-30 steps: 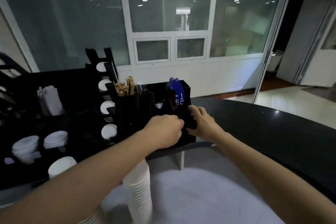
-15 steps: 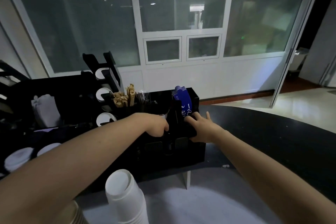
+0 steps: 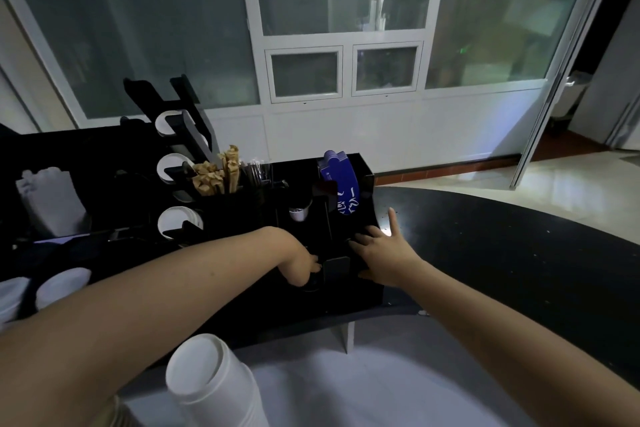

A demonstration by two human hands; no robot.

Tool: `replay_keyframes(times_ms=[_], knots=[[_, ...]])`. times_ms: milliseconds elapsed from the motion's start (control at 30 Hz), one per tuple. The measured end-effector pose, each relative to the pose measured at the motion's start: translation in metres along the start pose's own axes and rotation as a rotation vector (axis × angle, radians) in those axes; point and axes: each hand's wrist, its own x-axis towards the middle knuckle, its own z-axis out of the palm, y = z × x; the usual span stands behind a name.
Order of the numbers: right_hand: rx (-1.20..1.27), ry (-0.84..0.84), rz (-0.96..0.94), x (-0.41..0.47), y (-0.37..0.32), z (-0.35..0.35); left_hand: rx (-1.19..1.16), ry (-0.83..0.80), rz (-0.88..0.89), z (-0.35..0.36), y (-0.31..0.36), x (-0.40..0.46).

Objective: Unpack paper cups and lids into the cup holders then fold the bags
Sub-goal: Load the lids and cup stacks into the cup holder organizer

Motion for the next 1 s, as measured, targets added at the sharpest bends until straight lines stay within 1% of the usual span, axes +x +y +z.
replay_keyframes(times_ms=[67, 167, 267, 367, 500, 667, 833, 900, 1000], knots=[[0.022, 0.036, -0.026, -0.006, 0.000, 0.003, -0.004, 0.025, -0.001, 0.001, 0.002, 0.000], [0.037, -0.003, -0.029, -0.006, -0.003, 0.001, -0.025, 0.077, -0.037, 0.005, 0.001, -0.001], [0.052, -0.040, -0.017, -0.003, -0.006, -0.006, 0.002, 0.042, -0.078, 0.009, -0.003, 0.000], [0.094, -0.005, -0.005, -0.007, -0.007, -0.008, 0.006, 0.049, -0.061, 0.014, -0.007, -0.001], [0.111, -0.004, 0.010, -0.015, -0.010, -0.009, 0.006, 0.131, -0.032, 0.015, -0.008, -0.007], [0.112, -0.142, 0.078, -0.022, -0.016, -0.020, -0.030, 0.278, 0.032, 0.009, -0.010, -0.031], [0.112, -0.192, 0.147, -0.025, -0.026, -0.035, -0.078, 0.414, 0.055, 0.008, -0.018, -0.066], [0.174, -0.137, 0.177, -0.027, -0.026, -0.042, -0.128, 0.462, 0.066, 0.012, -0.023, -0.080], [0.246, 0.004, 0.224, -0.036, -0.028, -0.056, -0.202, 0.549, 0.104, 0.022, -0.027, -0.103]])
